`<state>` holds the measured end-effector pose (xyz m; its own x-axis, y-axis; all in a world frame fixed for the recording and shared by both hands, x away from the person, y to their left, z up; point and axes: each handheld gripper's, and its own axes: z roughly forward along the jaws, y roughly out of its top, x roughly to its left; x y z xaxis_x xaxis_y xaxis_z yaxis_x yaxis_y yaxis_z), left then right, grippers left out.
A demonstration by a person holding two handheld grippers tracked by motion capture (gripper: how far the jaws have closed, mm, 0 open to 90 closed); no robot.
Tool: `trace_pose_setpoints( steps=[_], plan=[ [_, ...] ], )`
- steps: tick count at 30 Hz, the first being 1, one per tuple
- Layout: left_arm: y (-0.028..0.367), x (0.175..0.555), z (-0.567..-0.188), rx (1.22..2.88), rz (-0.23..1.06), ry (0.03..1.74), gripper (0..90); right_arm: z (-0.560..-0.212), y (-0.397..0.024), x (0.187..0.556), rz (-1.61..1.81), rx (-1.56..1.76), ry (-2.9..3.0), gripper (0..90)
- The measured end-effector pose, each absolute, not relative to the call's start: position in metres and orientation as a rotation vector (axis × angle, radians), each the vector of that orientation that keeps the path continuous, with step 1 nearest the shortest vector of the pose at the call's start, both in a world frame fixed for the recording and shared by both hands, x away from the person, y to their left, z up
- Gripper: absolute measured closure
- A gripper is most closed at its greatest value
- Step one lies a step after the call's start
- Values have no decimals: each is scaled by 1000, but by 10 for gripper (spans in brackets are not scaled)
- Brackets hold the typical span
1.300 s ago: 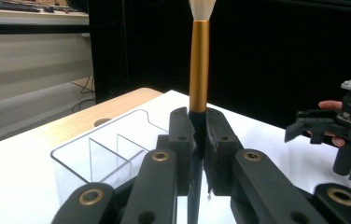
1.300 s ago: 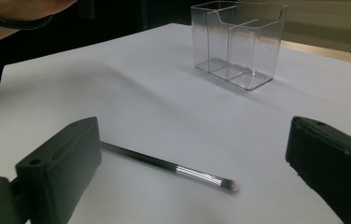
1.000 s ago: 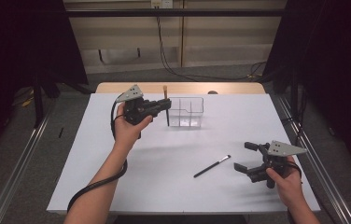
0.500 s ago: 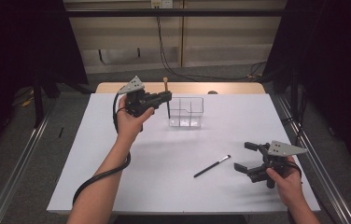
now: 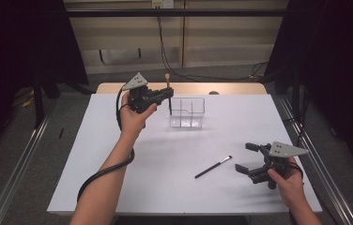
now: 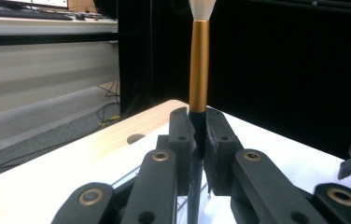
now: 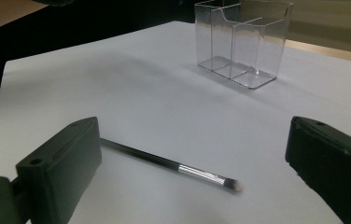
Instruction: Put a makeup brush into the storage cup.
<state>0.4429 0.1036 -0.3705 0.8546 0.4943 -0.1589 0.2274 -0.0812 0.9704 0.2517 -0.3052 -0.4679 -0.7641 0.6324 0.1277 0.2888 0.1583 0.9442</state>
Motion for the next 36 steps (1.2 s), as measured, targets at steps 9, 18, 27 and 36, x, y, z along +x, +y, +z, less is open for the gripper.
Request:
trace_pose_setpoints(
  steps=[9, 18, 27, 36],
  plan=[
    [99, 451, -368, 1677, 269, 576, 828, -468, -305, 252, 1640, 881, 2146, 32],
    [97, 459, -368, 1672, 290, 599, 828, -468, -305, 252, 1645, 881, 2146, 32],
    [94, 465, -365, 1671, 310, 610, 828, -468, -305, 252, 1649, 880, 2146, 32],
    [90, 471, -367, 1668, 334, 616, 828, -469, -304, 252, 1647, 876, 2155, 32]
  ],
)
